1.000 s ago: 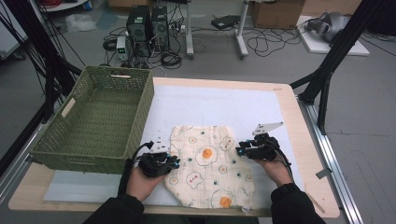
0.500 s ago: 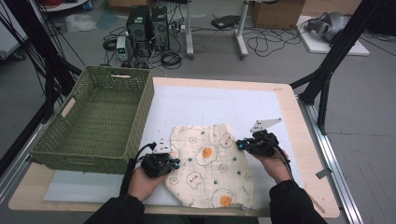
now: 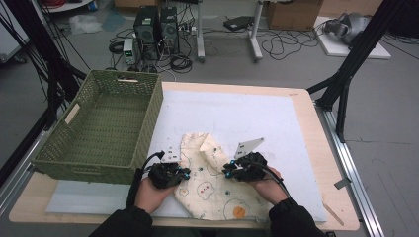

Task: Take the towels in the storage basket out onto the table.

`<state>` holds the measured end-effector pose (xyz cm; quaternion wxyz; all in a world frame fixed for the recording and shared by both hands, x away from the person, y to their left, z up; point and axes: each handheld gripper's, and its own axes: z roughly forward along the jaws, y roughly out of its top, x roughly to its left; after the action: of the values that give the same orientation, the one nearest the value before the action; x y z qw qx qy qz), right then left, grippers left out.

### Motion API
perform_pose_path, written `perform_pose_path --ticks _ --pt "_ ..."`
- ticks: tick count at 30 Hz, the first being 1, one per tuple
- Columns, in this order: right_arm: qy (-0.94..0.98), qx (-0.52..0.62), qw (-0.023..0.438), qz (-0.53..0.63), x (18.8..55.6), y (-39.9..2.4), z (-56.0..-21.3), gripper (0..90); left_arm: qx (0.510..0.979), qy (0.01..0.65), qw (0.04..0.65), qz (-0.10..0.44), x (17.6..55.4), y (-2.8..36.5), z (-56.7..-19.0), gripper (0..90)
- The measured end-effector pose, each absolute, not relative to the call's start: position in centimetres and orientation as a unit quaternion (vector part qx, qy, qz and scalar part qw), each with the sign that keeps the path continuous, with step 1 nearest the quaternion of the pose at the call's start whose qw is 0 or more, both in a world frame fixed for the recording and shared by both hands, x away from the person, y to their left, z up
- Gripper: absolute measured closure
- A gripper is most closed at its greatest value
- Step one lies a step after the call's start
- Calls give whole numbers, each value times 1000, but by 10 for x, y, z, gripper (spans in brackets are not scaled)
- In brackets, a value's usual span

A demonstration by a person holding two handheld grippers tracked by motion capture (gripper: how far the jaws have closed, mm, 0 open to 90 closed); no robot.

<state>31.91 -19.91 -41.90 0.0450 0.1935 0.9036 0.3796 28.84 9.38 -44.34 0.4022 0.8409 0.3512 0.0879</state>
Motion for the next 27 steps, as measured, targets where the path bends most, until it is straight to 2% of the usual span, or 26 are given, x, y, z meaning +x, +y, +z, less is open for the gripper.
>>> perform_pose_path --ticks 5,9,13,18,22,24,27 --pt "896 216 60 383 329 -206 -418 727 839 353 405 85 289 94 -444 836" --pt "895 233 54 376 339 -199 -425 692 839 353 405 85 289 94 -444 834" --pt "894 243 41 374 347 -196 -431 699 839 353 407 83 290 94 -444 831" --pt "887 246 61 387 349 -199 -419 699 838 353 408 81 290 94 -444 824" --pt "892 254 72 368 357 -195 -422 694 839 352 407 82 290 94 -444 824" --pt "898 256 69 351 360 -191 -429 721 839 352 407 82 290 94 -444 824" --pt "902 249 64 346 362 -187 -433 853 839 351 407 83 290 94 -445 828"
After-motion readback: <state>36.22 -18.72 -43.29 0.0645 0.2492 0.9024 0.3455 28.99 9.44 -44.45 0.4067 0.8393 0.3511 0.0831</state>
